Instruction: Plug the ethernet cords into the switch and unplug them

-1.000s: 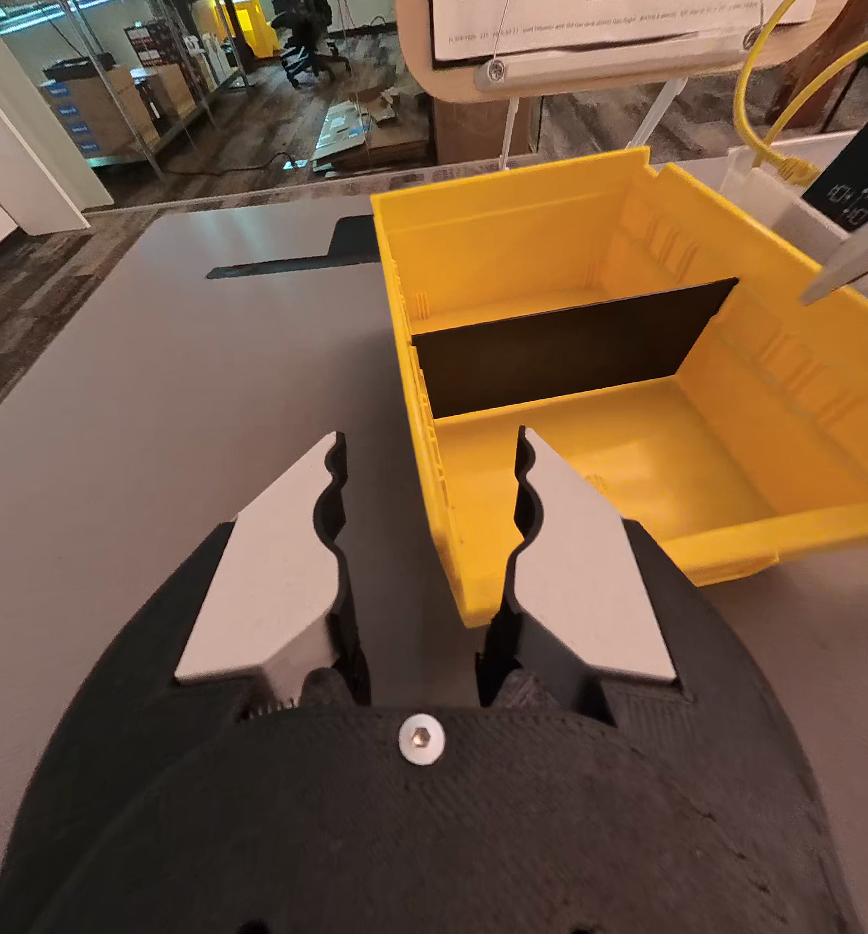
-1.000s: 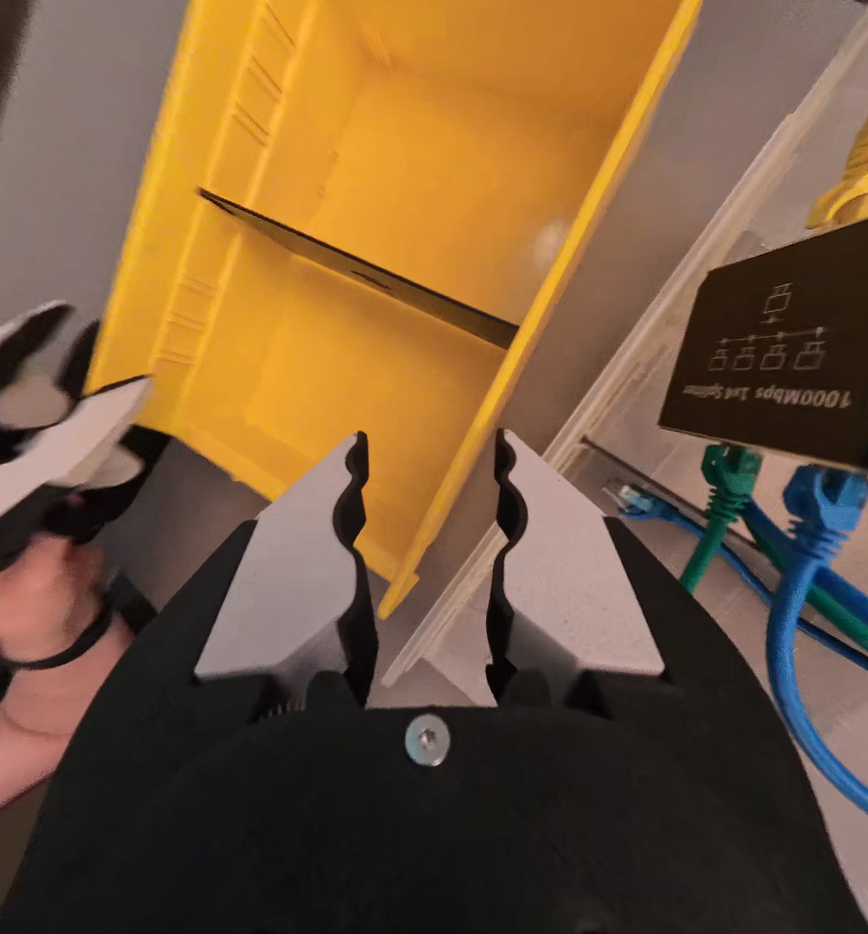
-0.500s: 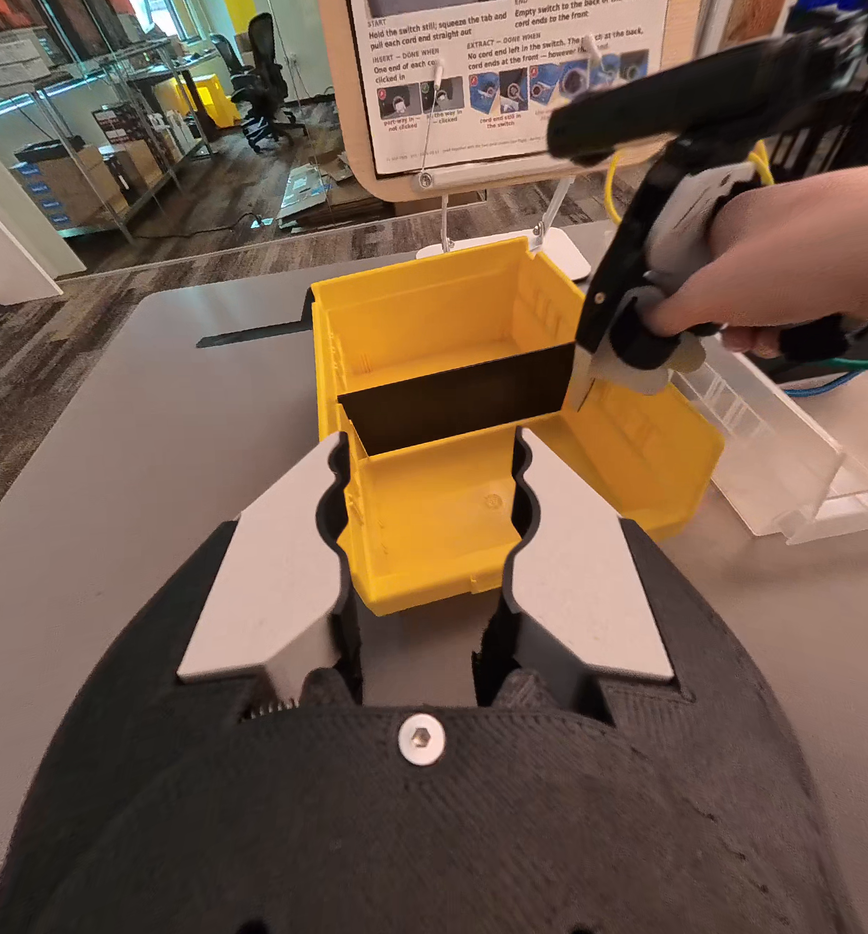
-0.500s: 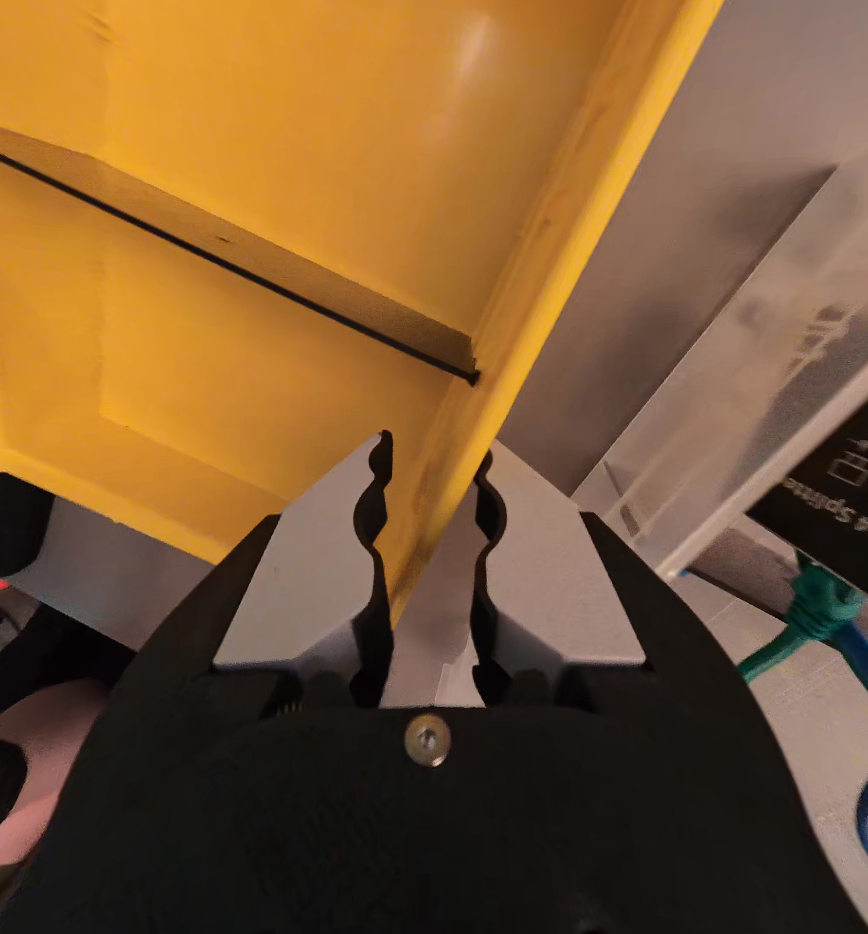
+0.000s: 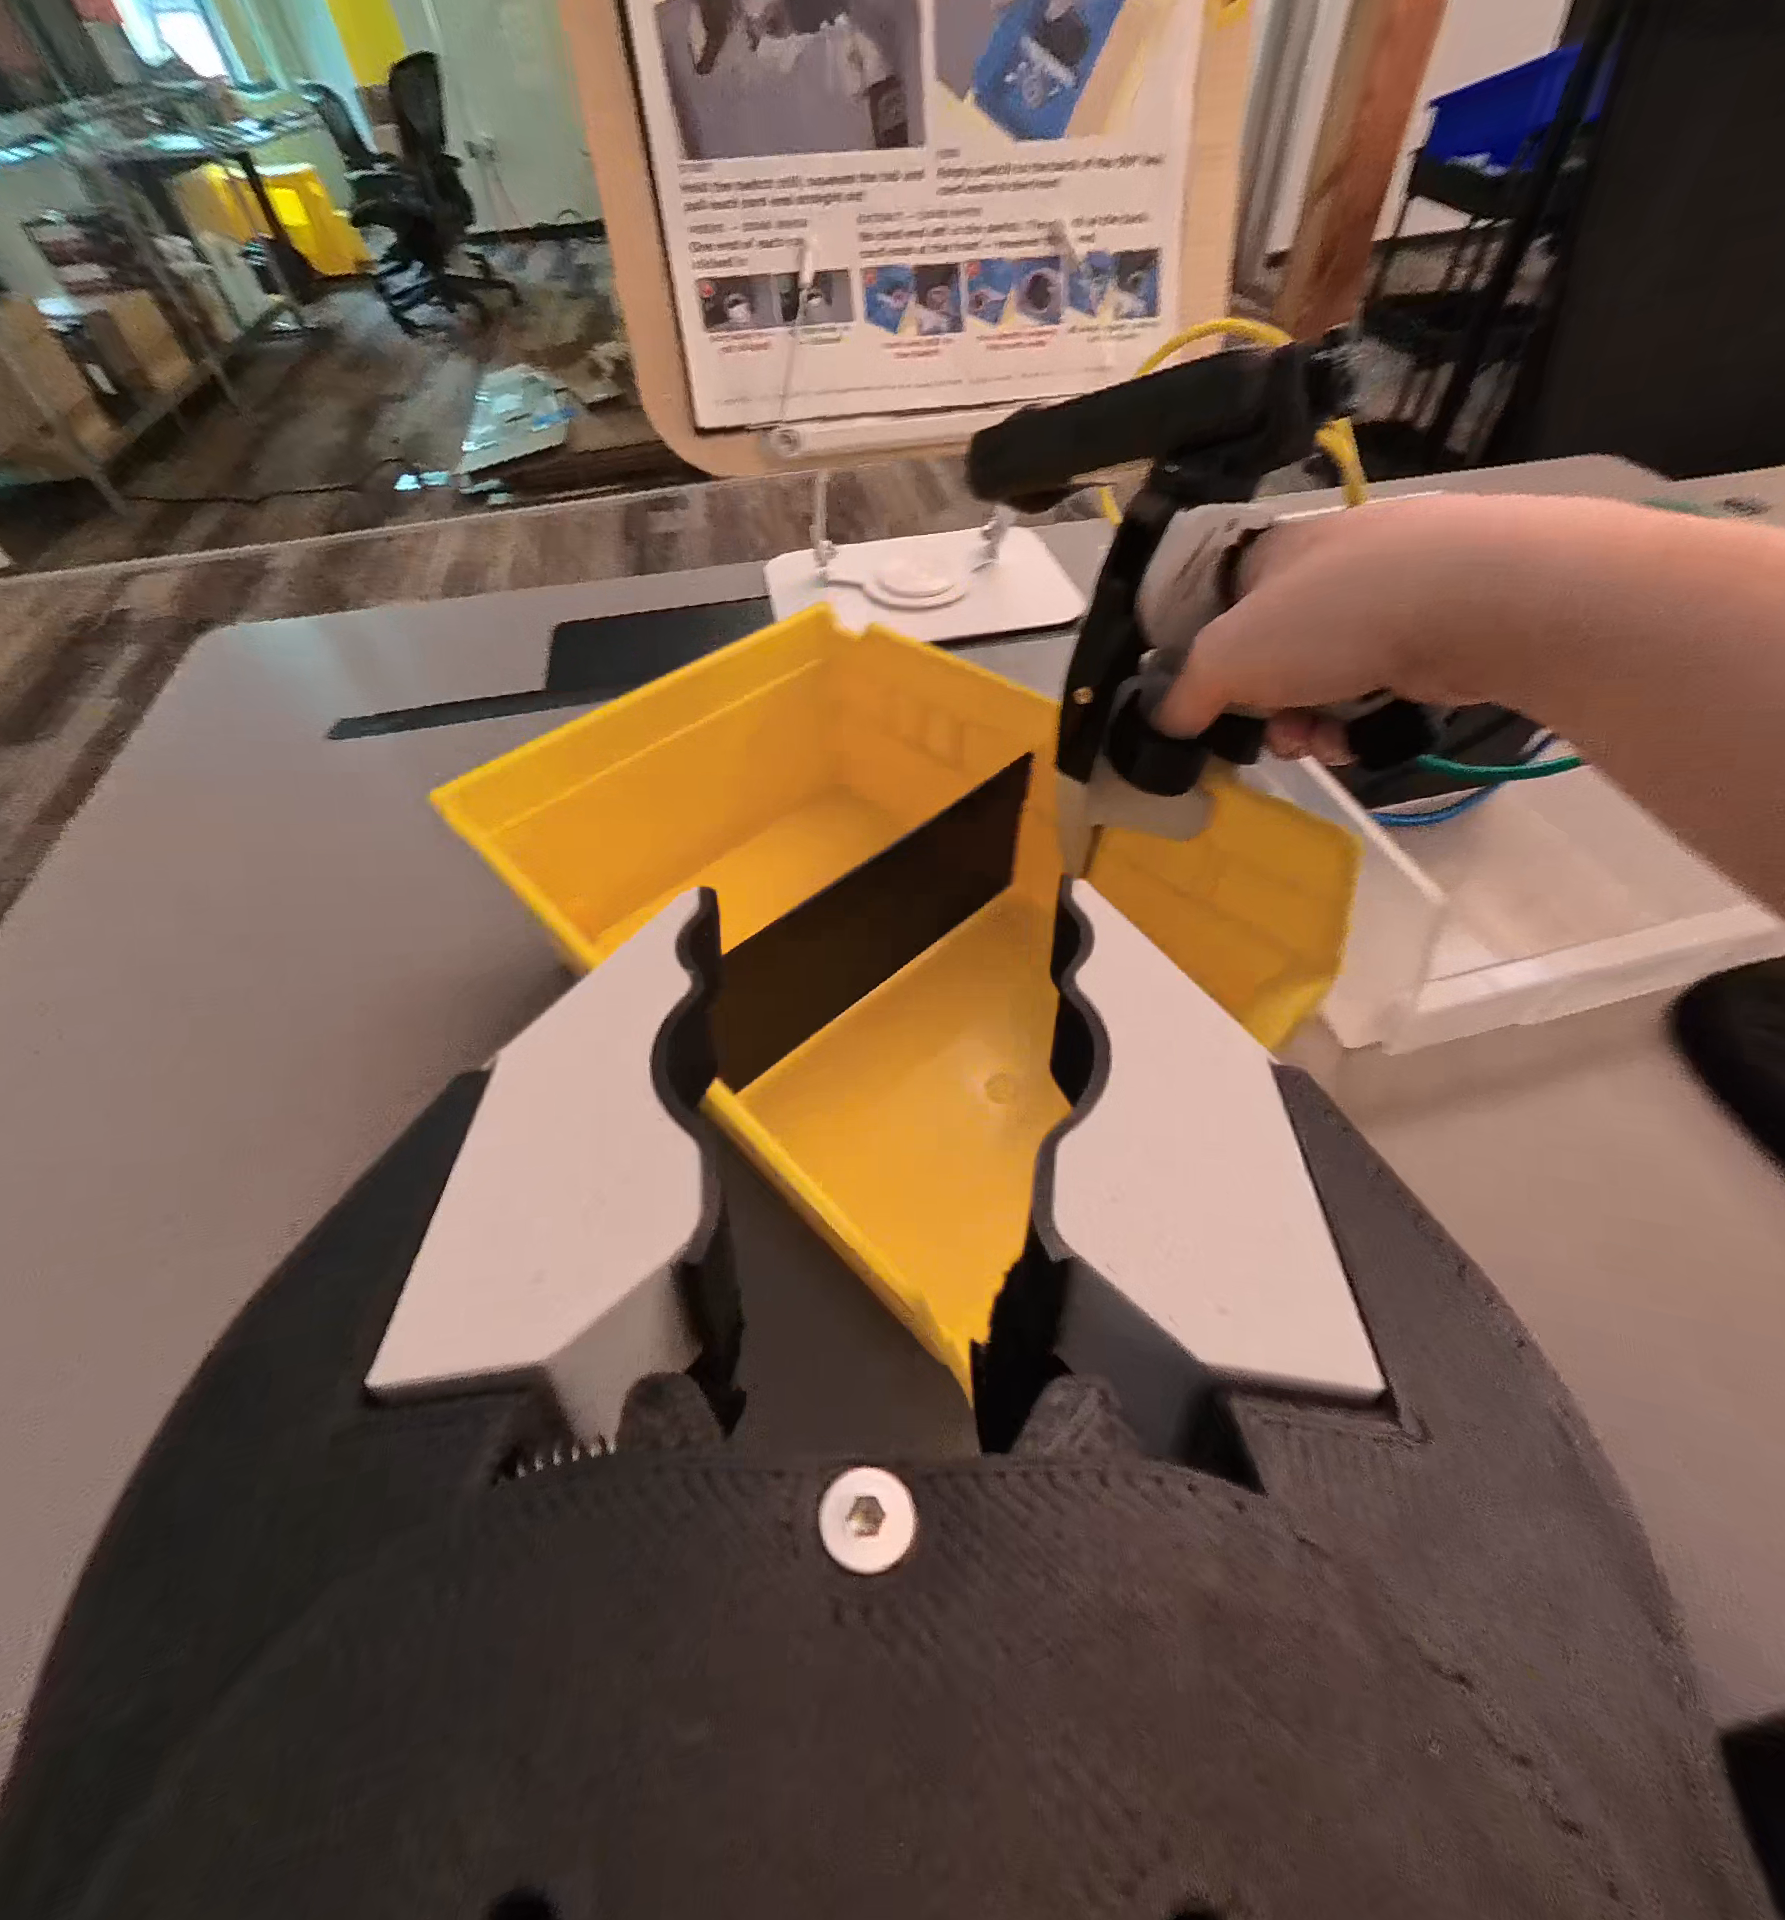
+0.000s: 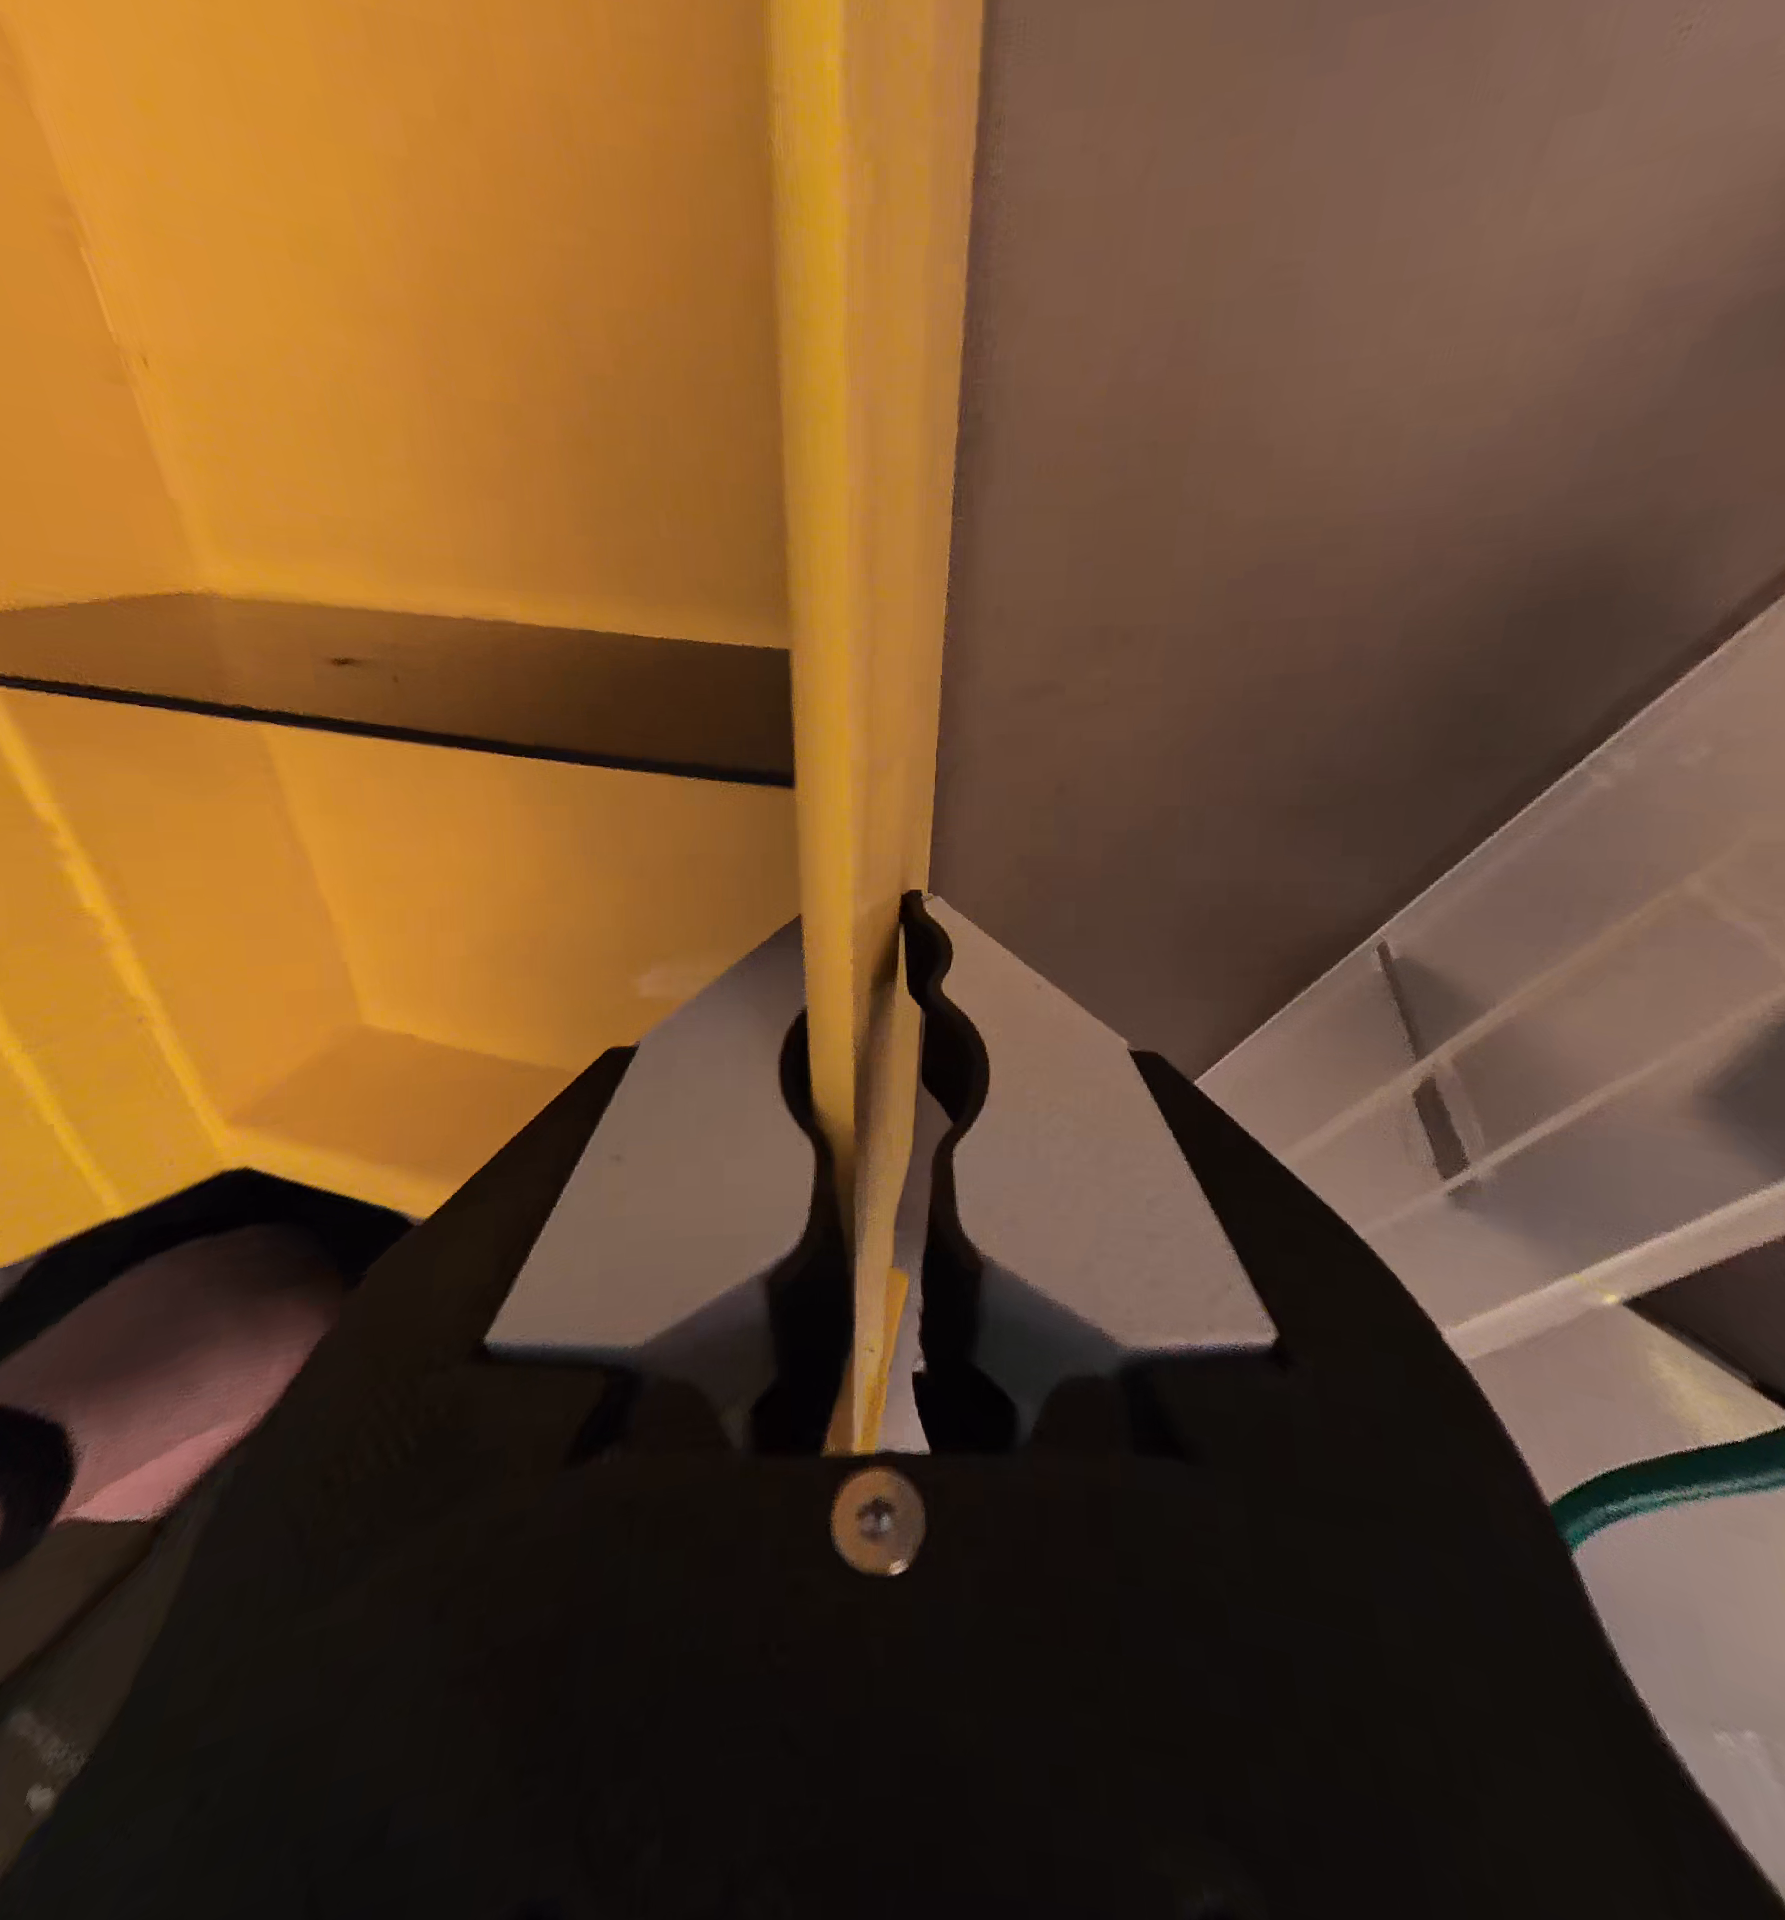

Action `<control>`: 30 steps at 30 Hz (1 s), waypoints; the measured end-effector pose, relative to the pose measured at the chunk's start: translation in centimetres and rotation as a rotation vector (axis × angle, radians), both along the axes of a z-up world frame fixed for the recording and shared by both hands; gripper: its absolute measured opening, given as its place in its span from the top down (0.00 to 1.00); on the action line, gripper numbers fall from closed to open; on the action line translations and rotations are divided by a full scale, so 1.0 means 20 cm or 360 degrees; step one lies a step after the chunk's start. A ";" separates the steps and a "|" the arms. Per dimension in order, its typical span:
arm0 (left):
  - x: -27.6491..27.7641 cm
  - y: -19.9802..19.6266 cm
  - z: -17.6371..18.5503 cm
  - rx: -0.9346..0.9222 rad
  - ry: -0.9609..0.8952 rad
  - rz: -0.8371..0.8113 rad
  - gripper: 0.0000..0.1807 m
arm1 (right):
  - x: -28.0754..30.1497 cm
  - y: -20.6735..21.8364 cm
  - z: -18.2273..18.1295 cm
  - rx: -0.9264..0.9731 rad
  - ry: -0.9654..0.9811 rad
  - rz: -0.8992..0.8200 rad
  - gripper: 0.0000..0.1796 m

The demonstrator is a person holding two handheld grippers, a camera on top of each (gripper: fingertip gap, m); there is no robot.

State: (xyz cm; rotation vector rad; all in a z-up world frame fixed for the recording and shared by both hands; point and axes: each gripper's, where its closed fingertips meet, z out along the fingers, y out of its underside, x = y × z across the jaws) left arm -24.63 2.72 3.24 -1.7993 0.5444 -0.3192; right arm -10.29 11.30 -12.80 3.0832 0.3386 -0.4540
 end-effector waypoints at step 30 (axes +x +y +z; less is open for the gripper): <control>0.97 0.22 -0.42 -0.0803 -0.0191 -0.0631 0.48 | 2.12 -0.90 0.63 0.0450 0.0355 -0.0978 0.96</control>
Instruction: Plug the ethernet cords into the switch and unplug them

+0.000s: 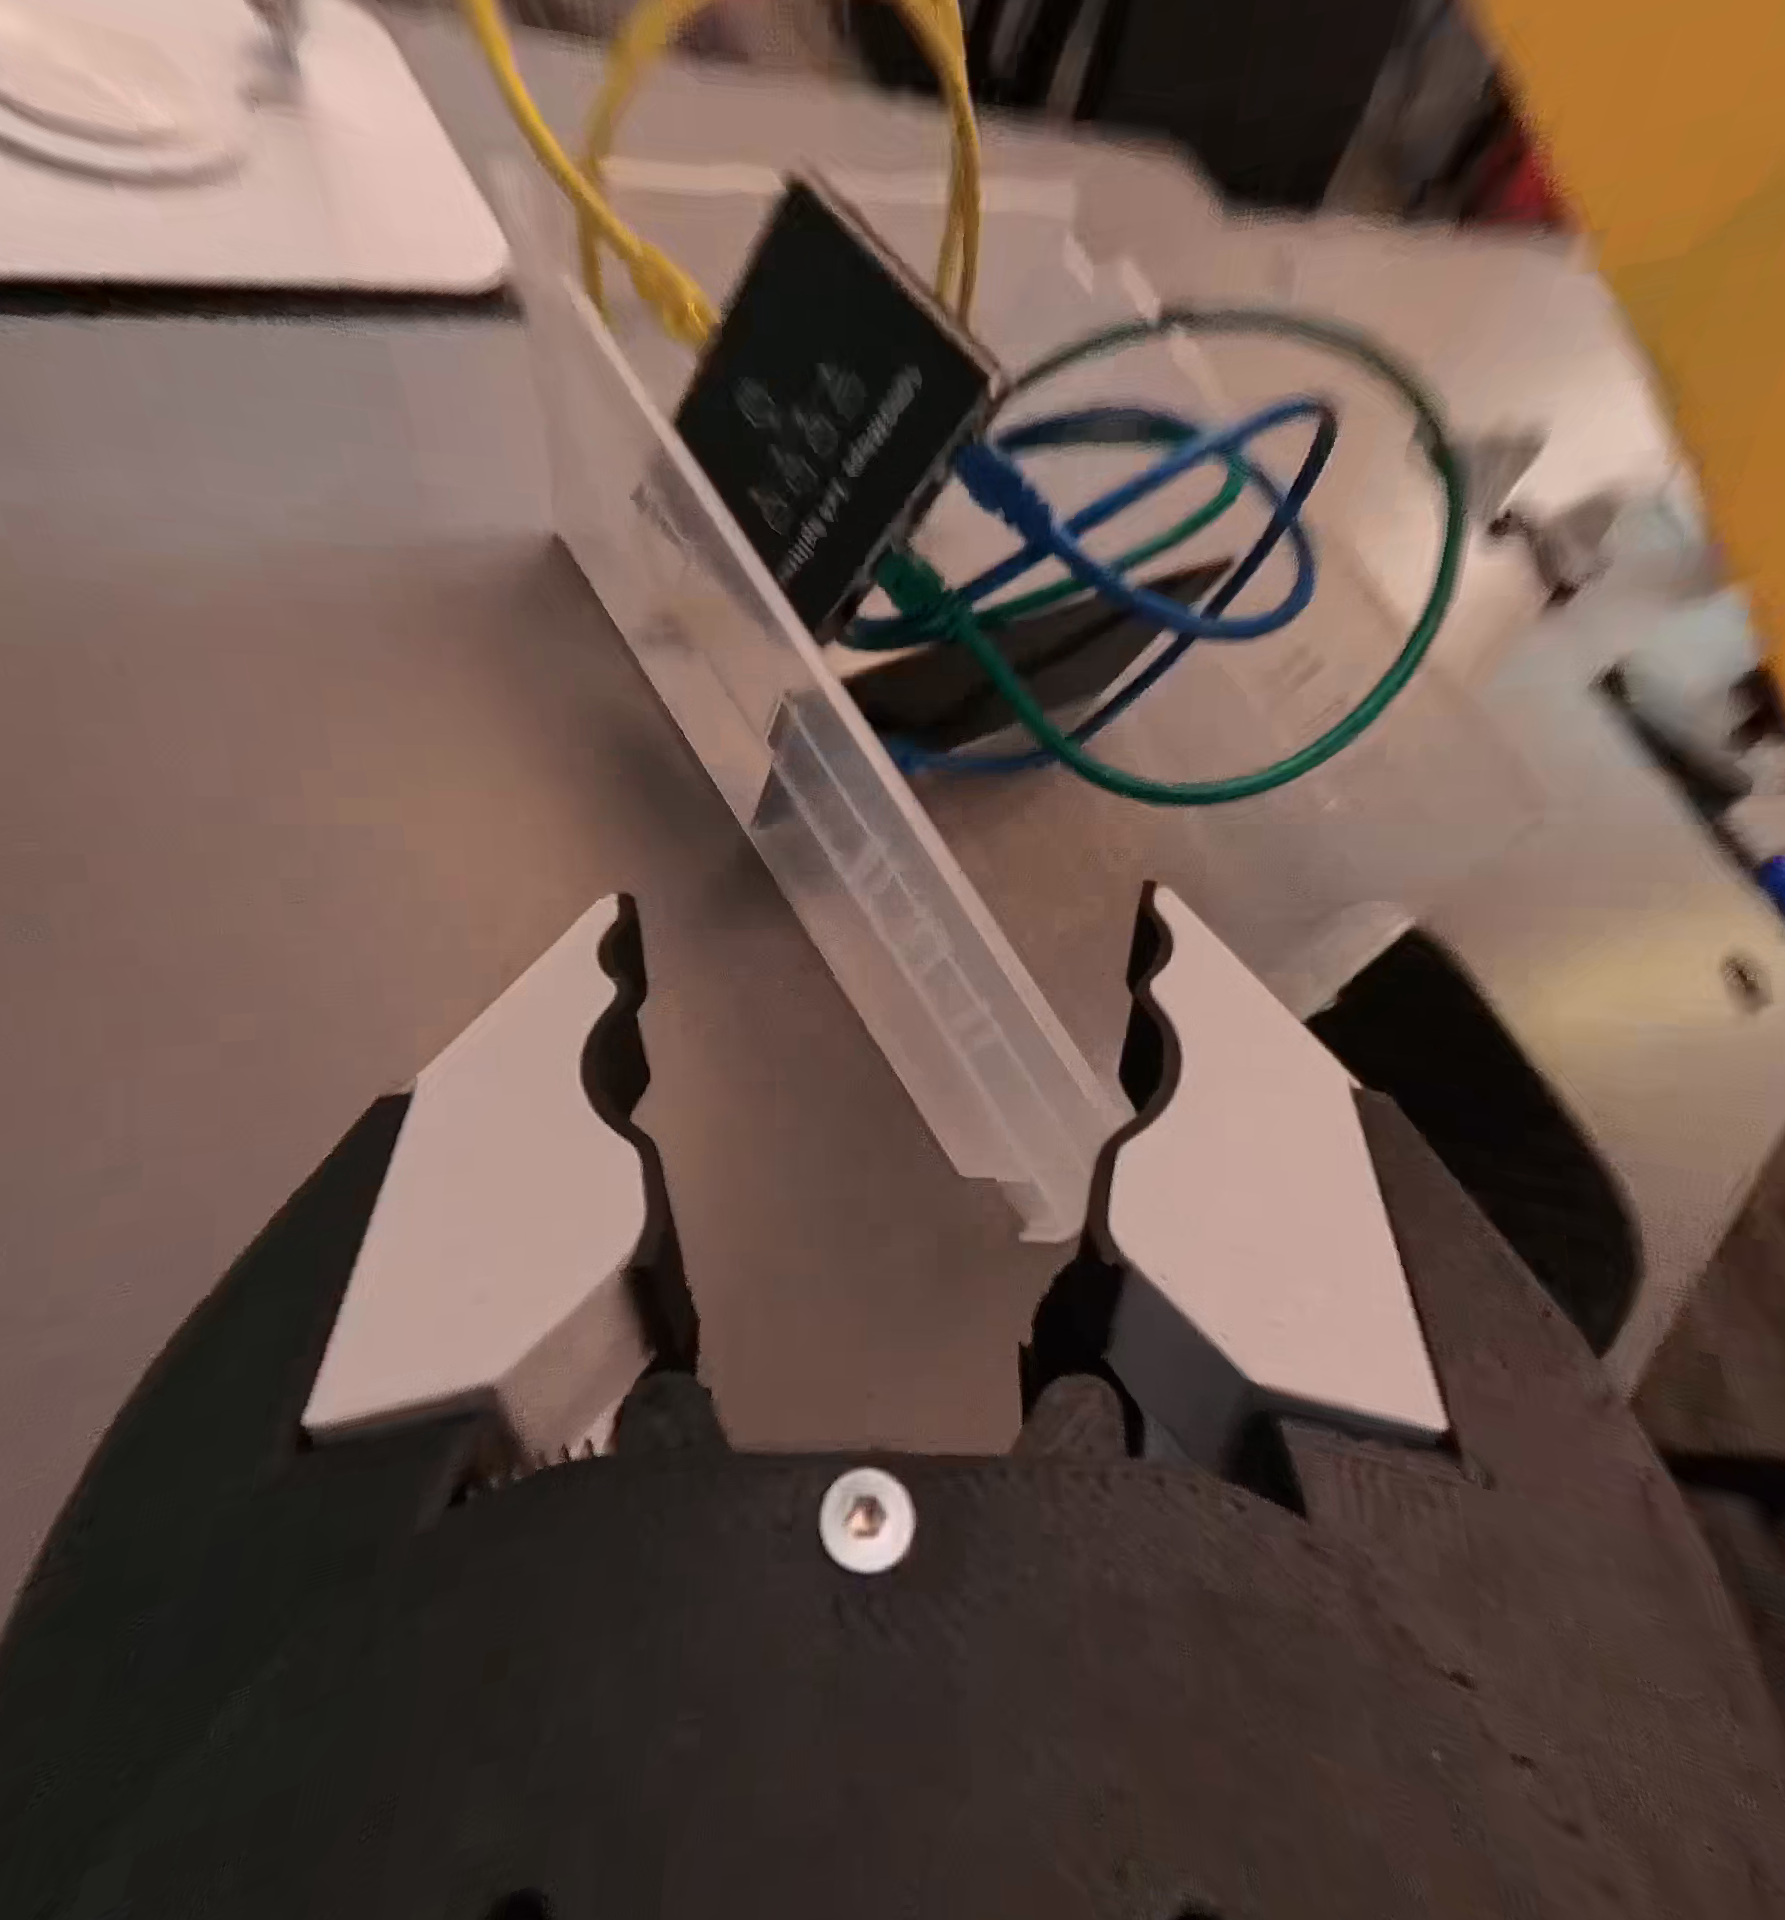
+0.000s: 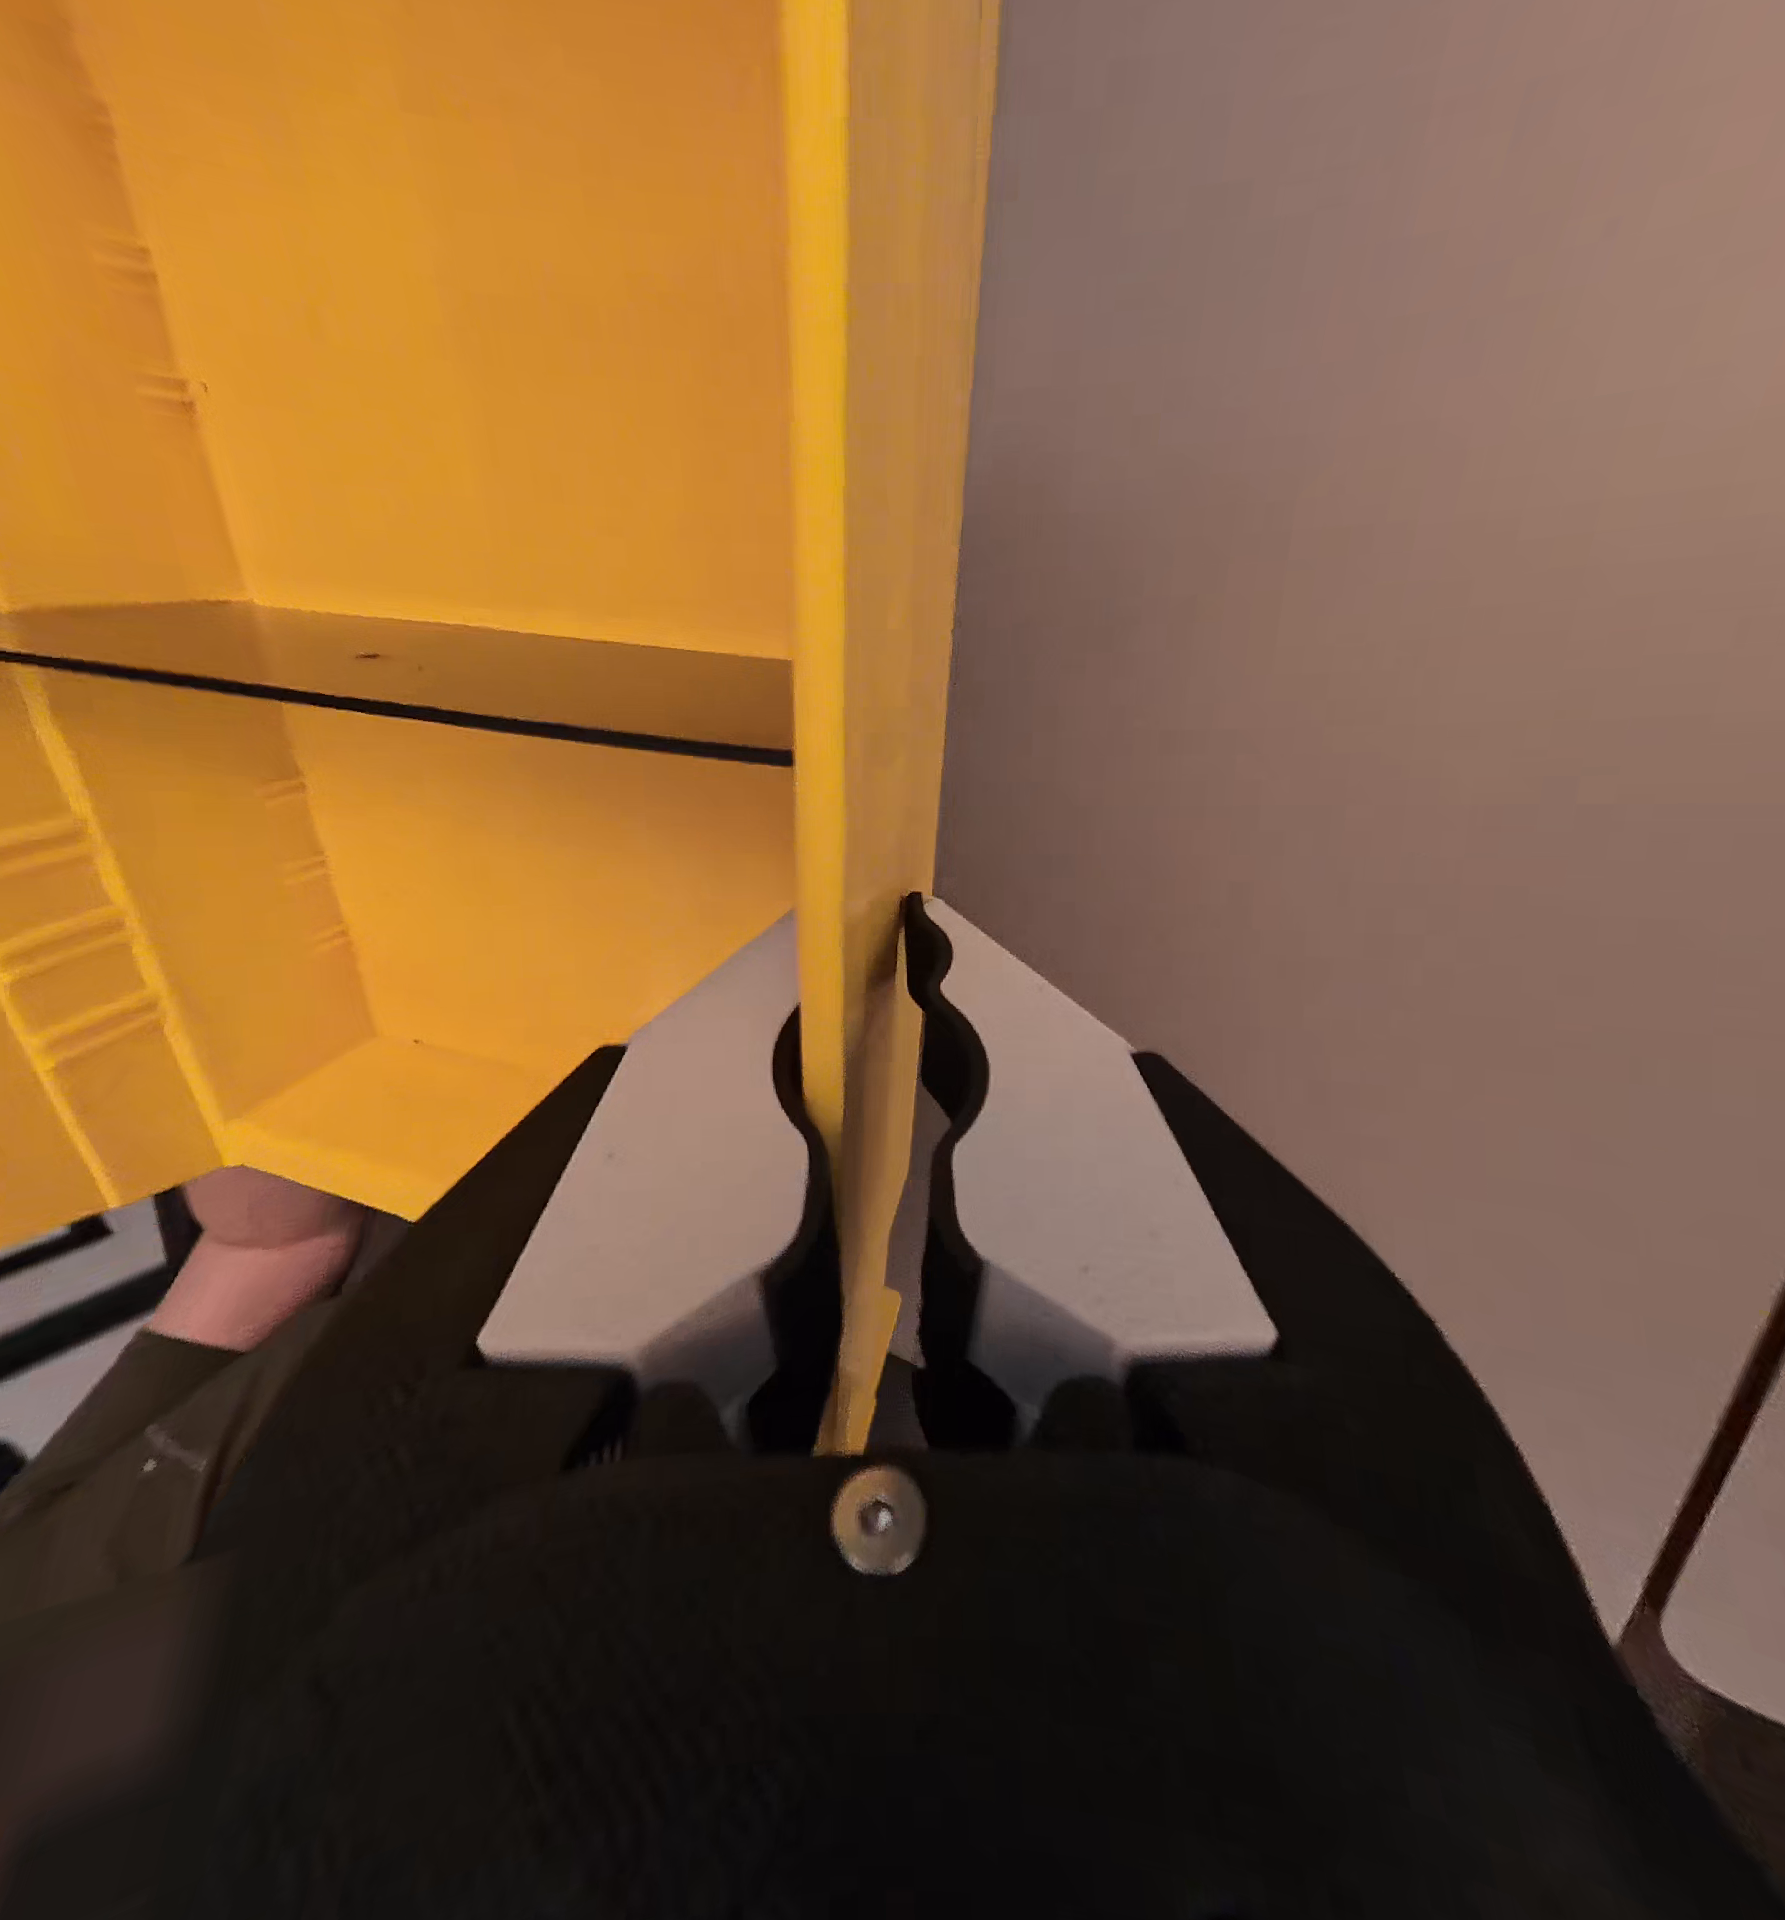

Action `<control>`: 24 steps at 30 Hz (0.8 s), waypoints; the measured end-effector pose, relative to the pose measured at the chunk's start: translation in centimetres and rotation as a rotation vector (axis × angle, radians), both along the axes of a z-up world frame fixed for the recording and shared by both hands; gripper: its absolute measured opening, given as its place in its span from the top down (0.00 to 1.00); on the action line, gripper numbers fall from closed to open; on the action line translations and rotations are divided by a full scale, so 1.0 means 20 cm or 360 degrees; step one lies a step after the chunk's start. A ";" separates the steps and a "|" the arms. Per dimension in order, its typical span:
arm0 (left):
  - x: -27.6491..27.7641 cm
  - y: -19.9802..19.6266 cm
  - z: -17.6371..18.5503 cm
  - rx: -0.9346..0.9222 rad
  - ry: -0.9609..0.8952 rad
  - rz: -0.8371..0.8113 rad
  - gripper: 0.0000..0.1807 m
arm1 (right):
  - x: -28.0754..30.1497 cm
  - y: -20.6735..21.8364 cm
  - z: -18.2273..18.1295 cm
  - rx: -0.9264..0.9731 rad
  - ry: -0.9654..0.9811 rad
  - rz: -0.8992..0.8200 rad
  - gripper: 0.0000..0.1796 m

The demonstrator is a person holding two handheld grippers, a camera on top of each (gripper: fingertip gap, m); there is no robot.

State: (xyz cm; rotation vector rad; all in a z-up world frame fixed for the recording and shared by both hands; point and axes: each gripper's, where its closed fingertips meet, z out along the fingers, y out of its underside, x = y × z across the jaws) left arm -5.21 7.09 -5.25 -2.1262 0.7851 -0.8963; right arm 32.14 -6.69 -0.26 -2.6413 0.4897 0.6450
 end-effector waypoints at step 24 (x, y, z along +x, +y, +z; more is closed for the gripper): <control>-0.50 0.47 -0.23 -0.0469 0.0706 -0.0023 0.96 | 0.15 -0.15 -0.57 -0.0231 -0.0075 -0.0211 0.92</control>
